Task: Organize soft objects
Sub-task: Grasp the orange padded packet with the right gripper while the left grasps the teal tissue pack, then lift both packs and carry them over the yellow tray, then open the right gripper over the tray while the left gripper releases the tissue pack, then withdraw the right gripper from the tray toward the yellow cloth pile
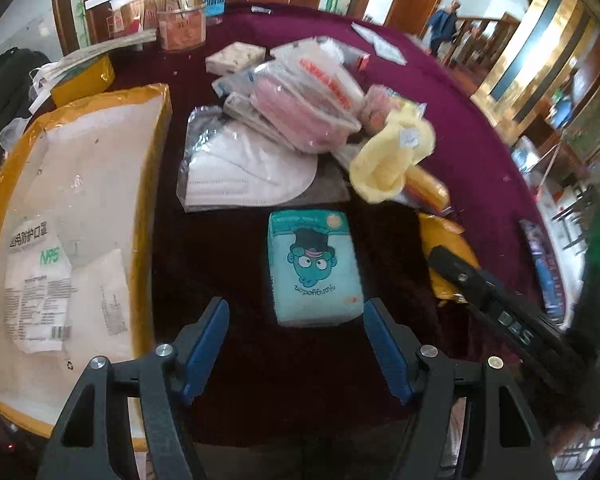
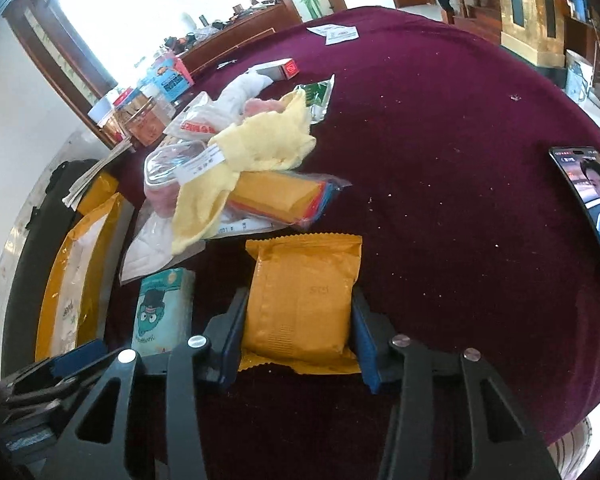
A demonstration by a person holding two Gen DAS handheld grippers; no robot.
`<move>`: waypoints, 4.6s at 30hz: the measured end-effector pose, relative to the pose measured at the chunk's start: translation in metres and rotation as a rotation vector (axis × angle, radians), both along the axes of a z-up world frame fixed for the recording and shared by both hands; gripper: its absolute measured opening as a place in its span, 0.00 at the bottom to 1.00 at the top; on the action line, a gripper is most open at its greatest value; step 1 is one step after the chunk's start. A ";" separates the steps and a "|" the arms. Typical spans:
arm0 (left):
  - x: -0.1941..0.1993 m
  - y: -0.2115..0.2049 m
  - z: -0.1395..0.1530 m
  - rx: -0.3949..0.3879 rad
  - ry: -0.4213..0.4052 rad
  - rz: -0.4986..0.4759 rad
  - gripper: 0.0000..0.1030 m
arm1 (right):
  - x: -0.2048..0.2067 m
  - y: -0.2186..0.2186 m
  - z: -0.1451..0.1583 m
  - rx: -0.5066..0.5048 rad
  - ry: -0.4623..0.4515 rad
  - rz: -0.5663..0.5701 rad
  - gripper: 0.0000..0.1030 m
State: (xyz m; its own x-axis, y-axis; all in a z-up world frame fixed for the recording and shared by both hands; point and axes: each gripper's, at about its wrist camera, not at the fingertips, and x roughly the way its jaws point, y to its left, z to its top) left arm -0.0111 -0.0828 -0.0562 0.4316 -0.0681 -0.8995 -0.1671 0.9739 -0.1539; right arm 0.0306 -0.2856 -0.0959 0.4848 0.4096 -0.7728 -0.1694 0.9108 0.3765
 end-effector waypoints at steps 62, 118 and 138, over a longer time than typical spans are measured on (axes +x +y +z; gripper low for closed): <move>-0.045 0.053 0.054 0.013 -0.199 0.131 0.40 | -0.039 0.060 0.044 0.253 -0.132 0.306 0.45; -0.073 0.163 0.054 -0.076 -0.246 0.453 0.82 | -0.081 0.171 0.058 0.280 -0.186 0.740 0.73; -0.040 0.086 0.061 -0.005 -0.241 0.295 0.82 | -0.041 0.109 0.045 0.400 -0.095 0.600 0.73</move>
